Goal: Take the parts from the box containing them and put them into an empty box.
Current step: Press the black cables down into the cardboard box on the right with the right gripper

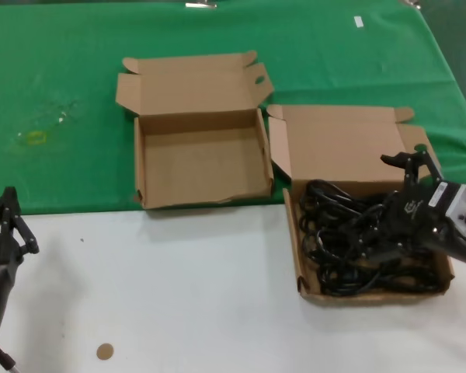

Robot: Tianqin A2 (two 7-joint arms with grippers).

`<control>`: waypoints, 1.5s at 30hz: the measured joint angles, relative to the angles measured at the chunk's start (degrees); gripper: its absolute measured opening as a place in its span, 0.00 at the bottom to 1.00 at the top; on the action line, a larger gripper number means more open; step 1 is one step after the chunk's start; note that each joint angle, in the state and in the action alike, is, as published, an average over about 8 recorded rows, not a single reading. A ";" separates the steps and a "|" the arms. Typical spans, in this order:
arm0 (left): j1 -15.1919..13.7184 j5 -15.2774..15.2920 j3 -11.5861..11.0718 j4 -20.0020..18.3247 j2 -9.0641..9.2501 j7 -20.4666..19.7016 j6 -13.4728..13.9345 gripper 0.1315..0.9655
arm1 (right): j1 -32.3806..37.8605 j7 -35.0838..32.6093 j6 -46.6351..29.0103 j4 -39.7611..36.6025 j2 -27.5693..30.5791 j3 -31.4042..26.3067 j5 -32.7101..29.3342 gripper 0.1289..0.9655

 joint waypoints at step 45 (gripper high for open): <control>0.00 0.00 0.00 0.00 0.00 0.00 0.00 0.01 | 32.23 -29.54 -45.13 -30.05 -10.53 -5.20 -18.30 0.85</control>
